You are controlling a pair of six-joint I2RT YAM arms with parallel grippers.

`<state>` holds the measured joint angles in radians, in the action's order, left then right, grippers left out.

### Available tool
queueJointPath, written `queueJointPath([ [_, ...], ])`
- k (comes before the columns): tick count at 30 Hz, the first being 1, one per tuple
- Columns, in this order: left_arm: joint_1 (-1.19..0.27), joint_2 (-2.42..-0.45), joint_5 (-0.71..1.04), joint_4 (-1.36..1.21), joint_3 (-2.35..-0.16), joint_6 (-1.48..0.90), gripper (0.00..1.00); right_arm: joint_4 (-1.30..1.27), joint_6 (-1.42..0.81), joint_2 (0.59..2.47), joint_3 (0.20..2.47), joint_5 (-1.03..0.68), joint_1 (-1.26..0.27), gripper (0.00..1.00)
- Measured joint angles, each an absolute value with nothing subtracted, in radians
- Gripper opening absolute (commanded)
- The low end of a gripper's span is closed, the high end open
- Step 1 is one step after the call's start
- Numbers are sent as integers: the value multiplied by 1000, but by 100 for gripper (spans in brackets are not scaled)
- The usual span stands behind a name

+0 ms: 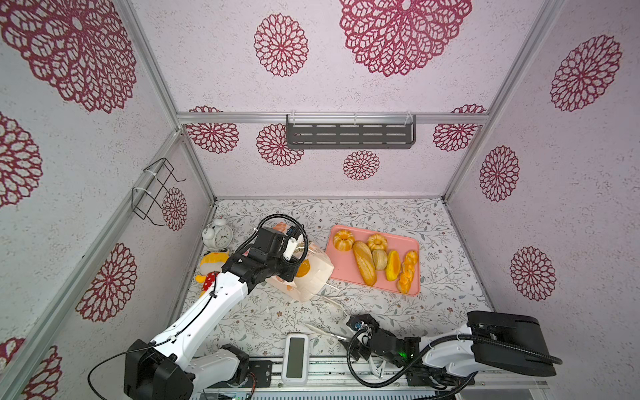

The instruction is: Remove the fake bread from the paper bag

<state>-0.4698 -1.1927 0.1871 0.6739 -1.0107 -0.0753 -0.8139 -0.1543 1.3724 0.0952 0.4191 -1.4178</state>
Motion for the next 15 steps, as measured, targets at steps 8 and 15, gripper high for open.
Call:
queueJointPath([
  [8, -469, -1176, 168, 692, -1013, -70, 0, -648, -122, 1213, 128, 396, -1416, 53],
  [15, -469, -1149, 152, 712, -1022, -54, 0, -358, -206, 745, 178, 348, -1413, 33],
])
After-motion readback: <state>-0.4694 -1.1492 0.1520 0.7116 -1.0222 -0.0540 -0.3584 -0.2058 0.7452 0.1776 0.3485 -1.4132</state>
